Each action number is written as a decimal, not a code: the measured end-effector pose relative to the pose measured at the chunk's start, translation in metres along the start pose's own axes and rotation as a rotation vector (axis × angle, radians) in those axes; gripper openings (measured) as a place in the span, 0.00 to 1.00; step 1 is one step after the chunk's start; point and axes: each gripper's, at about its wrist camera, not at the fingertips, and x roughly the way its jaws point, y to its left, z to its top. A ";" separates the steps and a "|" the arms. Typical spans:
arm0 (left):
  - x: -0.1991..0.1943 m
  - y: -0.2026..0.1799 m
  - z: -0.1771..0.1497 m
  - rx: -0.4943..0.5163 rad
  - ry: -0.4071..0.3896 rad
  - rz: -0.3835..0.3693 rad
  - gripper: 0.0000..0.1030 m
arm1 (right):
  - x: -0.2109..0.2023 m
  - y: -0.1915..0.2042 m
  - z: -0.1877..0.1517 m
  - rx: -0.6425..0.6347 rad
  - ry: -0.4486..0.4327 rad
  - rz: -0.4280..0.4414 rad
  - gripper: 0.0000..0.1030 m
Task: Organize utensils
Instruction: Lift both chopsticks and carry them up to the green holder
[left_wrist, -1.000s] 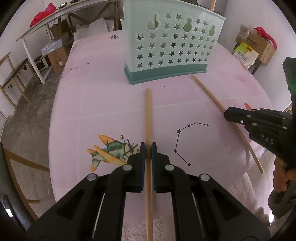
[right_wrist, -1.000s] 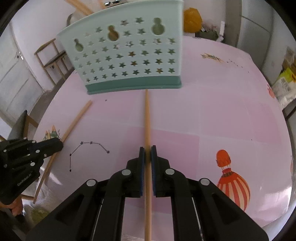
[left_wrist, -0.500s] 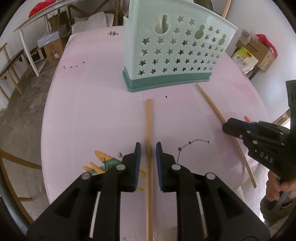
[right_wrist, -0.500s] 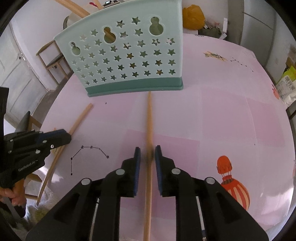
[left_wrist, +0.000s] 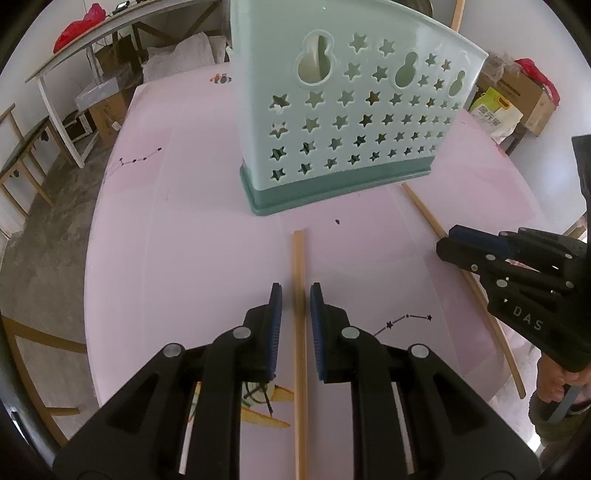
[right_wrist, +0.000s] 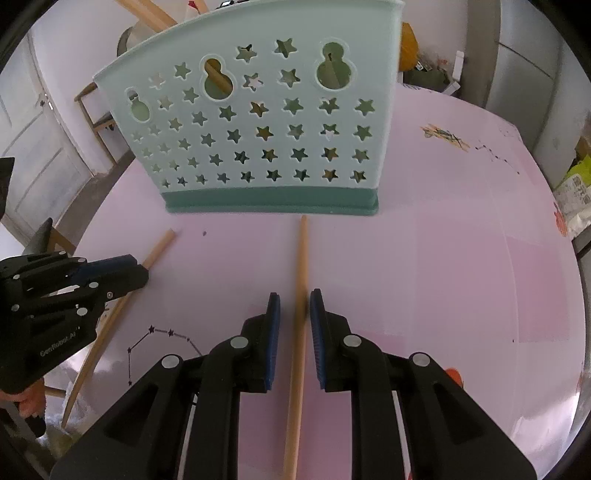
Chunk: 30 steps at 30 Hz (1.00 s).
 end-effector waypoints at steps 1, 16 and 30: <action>0.000 0.000 -0.001 0.000 -0.002 0.004 0.11 | 0.000 0.002 0.000 -0.004 -0.002 -0.003 0.17; -0.010 0.013 0.004 -0.087 -0.044 -0.081 0.05 | -0.033 0.000 0.000 0.060 -0.085 0.040 0.07; -0.113 0.025 0.007 -0.118 -0.388 -0.242 0.05 | -0.108 -0.019 0.016 0.167 -0.295 0.171 0.07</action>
